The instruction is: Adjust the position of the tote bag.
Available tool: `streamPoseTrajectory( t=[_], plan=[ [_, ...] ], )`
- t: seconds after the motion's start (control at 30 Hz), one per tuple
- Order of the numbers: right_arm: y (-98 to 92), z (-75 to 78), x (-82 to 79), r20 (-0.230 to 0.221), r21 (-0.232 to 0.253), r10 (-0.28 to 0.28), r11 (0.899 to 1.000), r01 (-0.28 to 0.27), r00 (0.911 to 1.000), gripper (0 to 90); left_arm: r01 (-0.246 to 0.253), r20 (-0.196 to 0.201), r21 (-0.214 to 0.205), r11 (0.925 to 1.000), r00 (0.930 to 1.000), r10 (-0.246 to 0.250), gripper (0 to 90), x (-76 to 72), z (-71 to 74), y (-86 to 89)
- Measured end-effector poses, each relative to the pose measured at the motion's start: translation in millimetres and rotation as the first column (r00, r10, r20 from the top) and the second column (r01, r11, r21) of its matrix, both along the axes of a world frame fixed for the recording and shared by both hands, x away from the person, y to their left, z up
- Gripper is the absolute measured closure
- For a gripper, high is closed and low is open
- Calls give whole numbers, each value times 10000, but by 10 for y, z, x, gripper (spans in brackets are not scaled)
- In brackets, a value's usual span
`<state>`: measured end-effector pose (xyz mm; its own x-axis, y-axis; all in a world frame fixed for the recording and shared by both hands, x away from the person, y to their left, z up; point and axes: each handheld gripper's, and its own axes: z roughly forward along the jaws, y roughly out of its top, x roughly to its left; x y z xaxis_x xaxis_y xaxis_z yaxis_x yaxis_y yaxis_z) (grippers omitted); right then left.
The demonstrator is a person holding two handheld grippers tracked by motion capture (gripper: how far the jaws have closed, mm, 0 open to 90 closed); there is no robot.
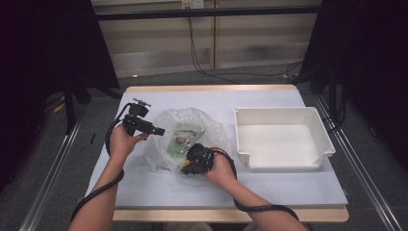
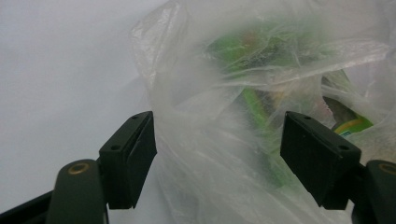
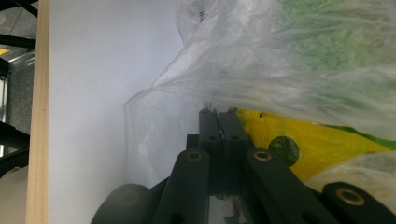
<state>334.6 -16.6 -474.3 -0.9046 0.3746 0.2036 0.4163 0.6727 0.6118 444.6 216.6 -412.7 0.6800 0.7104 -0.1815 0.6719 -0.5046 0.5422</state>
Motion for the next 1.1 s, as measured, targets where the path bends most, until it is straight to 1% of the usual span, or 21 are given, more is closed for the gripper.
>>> streamPoseTrajectory(
  t=[0.07, 0.1, 0.13, 0.2, 0.23, 0.27, 0.3, 0.33, 0.37, 0.4, 0.43, 0.5, 0.57, 0.6, 0.63, 0.67, 0.7, 0.8, 0.83, 0.93, 1.1],
  plan=[
    [0, 0, 0, -2, 1, 0, 10000, 0, 10000, 899, 99, 8, -7, 10000, 10000, -99, 269, -29, 19, -24],
    [-1, 0, 1, -7, 0, 9, 10000, -9, 10000, 898, -195, 39, -299, 9994, 9998, 197, 270, -59, 19, -67],
    [-1, 2, 1, -43, -30, -9, 10000, 9, 10000, 899, 181, 40, -30, 9998, 9998, -181, 270, -59, 42, -55],
    [-3, 1, 2, -64, -40, 8, 10000, -8, 10000, 899, 13, 66, -264, 9996, 10000, -11, 270, -98, 66, -105],
    [-4, 0, 5, -17, -23, 36, 10000, -36, 10000, 899, 386, 74, 11, 9993, 9992, -386, 270, -101, 91, -107],
    [-4, 2, 1, -77, -44, 14, 10000, -14, 10000, 899, 183, 171, -219, 9996, 9997, -179, 277, -124, 89, -151],
    [-4, 2, 3, -61, -37, 39, 10000, -40, 10000, 899, 252, 214, -243, 9994, 9995, -247, 280, -135, 103, -174],
    [-4, 2, 3, -56, -61, 56, 10000, -57, 10000, 899, 407, 214, -204, 9990, 9990, -403, 284, -142, 114, -193],
    [-6, 1, 8, -30, -66, 90, 9999, -90, 10000, 899, 805, 139, -34, 9967, 9967, -804, 286, -137, 127, -204],
    [-6, 4, 2, -135, -84, 46, 10000, -47, 9999, 899, 698, 155, -224, 9973, 9975, -694, 292, -150, 111, -243],
    [-6, 4, 4, -137, -84, 45, 10000, -46, 9999, 899, 1019, 105, -119, 9947, 9948, -1017, 295, -145, 104, -258],
    [-4, 5, -1, -169, -88, 4, 10000, -5, 9999, 899, 1298, 41, -262, 9912, 9915, -1298, 296, -156, 62, -319],
    [-5, 4, -1, -149, -91, -4, 10000, 3, 9999, 899, 1444, 139, -129, 9894, 9894, -1442, 285, -176, 12, -383],
    [-5, 4, 1, -119, -85, 17, 10000, -18, 9999, 899, 1526, 123, -91, 9882, 9882, -1525, 282, -178, -12, -404],
    [-5, 0, 6, -46, -57, 55, 10000, -55, 10000, 899, 1379, 68, -152, 9903, 9904, -1378, 284, -187, -43, -440],
    [-4, 5, -1, -151, -100, -7, 9999, 6, 9999, 899, 1572, 87, -74, 9875, 9875, -1571, 284, -183, -57, -448],
    [-3, 5, 1, -134, -108, -6, 9999, 5, 9999, 899, 1571, 25, -35, 9876, 9876, -1571, 288, -191, -71, -466],
    [-2, 6, 0, -96, -115, 55, 9999, -56, 9999, 899, 1507, -39, 4, 9886, 9886, -1507, 343, -194, -136, -503],
    [-5, 6, 1, -111, -91, 55, 9999, -56, 9999, 899, 1595, -146, 59, 9872, 9871, -1594, 386, -191, -150, -503],
    [-4, 0, 1, -46, -14, -6, 10000, 6, 10000, 899, 1791, -351, -11, 9838, 9832, -1790, 532, -211, -209, -528],
    [1, -2, -4, 12, 28, -50, 10000, 50, 10000, 898, 2037, -767, 138, 9789, 9764, -2021, 804, -248, -267, -486]
  ],
)
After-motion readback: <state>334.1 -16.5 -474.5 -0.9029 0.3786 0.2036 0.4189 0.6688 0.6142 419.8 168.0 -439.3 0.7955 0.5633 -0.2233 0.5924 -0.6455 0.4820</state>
